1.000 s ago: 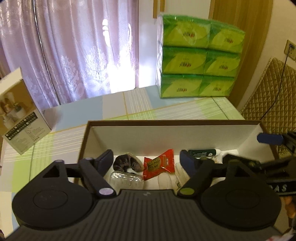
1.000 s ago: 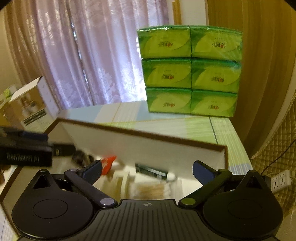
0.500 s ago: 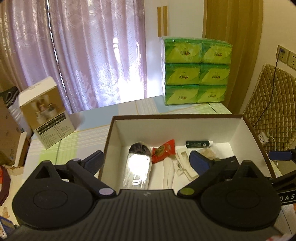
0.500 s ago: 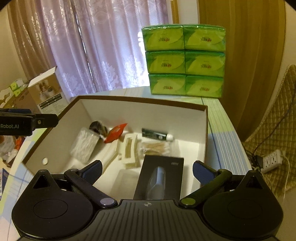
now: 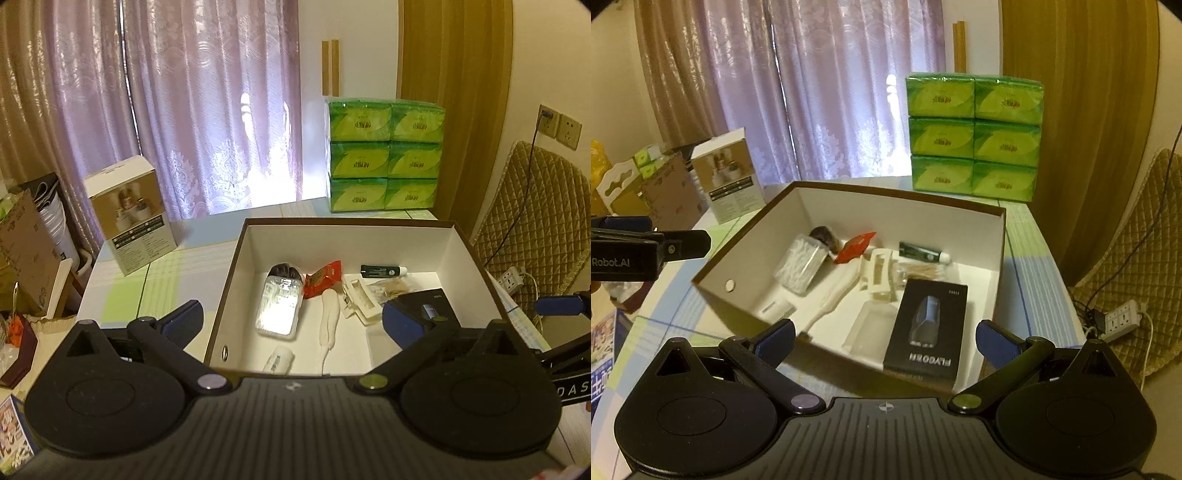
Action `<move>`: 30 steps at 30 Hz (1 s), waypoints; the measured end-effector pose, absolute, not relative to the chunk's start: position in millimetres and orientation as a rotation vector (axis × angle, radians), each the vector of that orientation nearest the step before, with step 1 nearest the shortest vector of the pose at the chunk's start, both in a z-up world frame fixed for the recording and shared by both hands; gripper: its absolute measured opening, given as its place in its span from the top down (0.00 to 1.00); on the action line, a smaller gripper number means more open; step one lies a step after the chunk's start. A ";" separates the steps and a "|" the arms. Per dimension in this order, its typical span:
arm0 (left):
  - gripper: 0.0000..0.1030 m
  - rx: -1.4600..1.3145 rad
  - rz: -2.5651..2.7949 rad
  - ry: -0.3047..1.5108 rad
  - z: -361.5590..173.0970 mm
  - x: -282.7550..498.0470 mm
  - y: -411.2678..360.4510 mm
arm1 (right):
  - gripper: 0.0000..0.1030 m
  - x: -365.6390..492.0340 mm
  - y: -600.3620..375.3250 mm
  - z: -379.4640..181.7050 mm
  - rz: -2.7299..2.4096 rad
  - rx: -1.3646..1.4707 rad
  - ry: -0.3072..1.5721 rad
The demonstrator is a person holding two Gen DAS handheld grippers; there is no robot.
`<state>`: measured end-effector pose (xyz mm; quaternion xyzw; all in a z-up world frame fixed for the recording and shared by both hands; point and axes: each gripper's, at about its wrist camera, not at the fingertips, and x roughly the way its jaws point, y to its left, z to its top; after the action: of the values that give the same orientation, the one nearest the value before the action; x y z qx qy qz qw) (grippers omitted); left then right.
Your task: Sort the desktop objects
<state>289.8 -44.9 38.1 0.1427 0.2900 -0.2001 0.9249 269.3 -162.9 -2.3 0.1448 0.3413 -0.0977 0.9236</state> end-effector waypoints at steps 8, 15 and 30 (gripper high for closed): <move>0.01 0.279 -0.386 0.588 44.4 250.0 -24.1 | 0.02 239.4 -142.7 8.6 -0.202 0.298 0.697; 0.01 0.277 -0.374 0.597 45.6 219.0 -8.4 | 0.02 216.2 -128.6 13.1 -0.197 0.297 0.701; 0.01 0.295 -0.380 0.652 33.8 174.4 1.1 | 0.02 181.1 -112.8 8.6 -0.204 0.318 0.737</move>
<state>174.4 1.1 33.8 0.1437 0.3170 -0.1851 0.9190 181.1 -112.8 8.6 0.1544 0.3582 -0.0991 0.9155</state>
